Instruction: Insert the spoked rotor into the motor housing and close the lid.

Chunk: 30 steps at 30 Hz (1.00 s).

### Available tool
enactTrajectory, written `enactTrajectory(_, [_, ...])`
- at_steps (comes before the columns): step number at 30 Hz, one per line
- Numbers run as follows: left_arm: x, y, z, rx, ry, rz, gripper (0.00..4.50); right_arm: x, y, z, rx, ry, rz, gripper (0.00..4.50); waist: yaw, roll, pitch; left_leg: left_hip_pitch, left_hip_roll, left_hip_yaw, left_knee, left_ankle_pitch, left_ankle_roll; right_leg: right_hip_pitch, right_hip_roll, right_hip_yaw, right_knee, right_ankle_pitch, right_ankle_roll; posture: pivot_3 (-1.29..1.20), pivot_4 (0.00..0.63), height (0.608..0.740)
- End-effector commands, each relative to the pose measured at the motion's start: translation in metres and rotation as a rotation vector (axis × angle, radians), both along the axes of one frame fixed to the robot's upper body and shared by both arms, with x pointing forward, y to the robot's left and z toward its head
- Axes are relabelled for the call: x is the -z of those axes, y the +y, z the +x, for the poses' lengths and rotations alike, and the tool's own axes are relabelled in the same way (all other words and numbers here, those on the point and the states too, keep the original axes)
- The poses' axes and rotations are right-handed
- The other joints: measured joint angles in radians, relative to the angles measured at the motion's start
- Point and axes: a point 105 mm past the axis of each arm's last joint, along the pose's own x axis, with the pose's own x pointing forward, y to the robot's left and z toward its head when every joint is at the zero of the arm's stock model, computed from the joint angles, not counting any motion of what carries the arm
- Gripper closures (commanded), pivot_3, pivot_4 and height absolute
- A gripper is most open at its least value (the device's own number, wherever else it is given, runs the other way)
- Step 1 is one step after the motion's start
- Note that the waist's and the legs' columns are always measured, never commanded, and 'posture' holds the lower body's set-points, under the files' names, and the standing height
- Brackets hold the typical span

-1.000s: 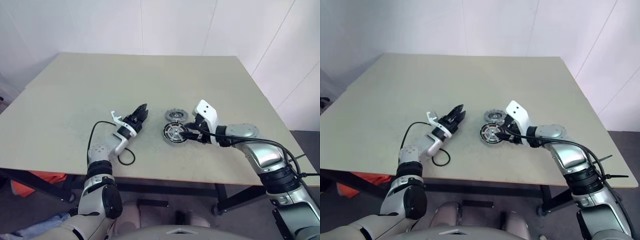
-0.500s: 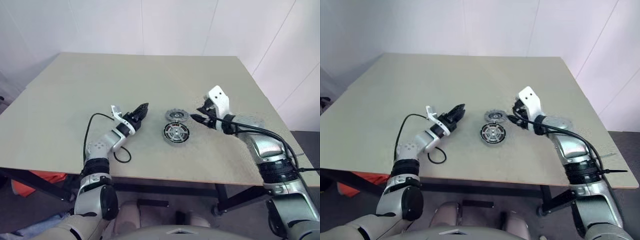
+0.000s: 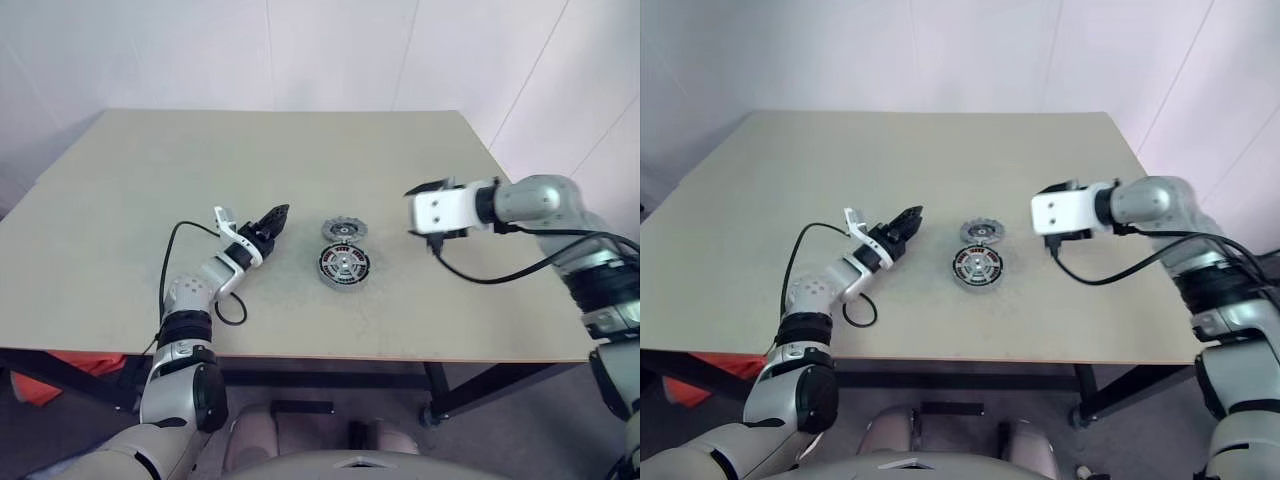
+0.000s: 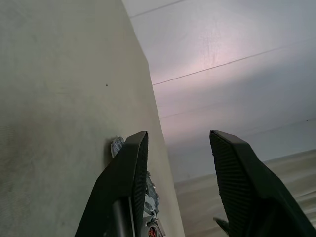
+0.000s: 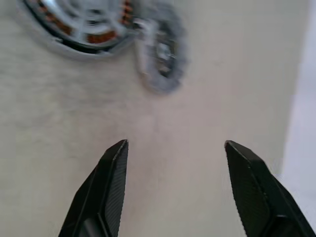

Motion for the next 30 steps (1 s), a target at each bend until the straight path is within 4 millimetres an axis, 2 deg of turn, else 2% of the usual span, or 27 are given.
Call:
enactTrajectory(1, [-0.008,0.006,-0.001,-0.033,-0.045,-0.002,2.39,0.004,0.003,0.003,-0.117,-0.012,-0.129,0.98,0.001,0.0,0.0,-0.002,0.0,0.0,0.002,-0.001,0.001,-0.001,0.0,0.0,0.001,0.0,0.0,0.0,0.0,0.74])
enactTrajectory(4, [-0.004,0.011,-0.006,-0.059,-0.039,-0.007,2.39,0.013,0.009,0.003,-0.198,0.001,-0.188,0.98,-0.001,0.0,0.001,-0.012,0.001,0.001,0.015,-0.005,0.009,-0.007,-0.002,0.0,0.007,0.0,-0.001,0.0,0.0,0.74])
enactTrajectory(13, [0.005,0.015,-0.013,-0.089,-0.005,0.0,2.39,0.02,0.031,-0.002,-0.337,0.011,-0.199,0.98,-0.009,-0.001,0.001,-0.008,0.001,0.003,0.019,-0.007,0.01,-0.004,-0.003,0.001,0.01,0.0,-0.001,0.0,0.0,0.74])
enactTrajectory(20, [0.005,0.012,-0.012,-0.079,0.0,0.007,2.39,0.024,0.043,-0.003,-0.368,0.005,-0.195,0.98,-0.027,-0.001,0.001,-0.007,0.001,0.003,0.02,-0.007,0.01,-0.004,-0.003,0.001,0.011,0.0,-0.001,0.0,0.0,0.74])
enactTrajectory(30, [0.007,0.015,-0.014,-0.089,0.005,0.016,2.39,0.031,0.057,-0.003,-0.39,0.031,-0.185,0.98,-0.027,-0.001,0.001,-0.008,0.002,0.004,0.02,-0.007,0.011,-0.004,-0.003,0.001,0.011,0.0,-0.001,0.0,0.0,0.74])
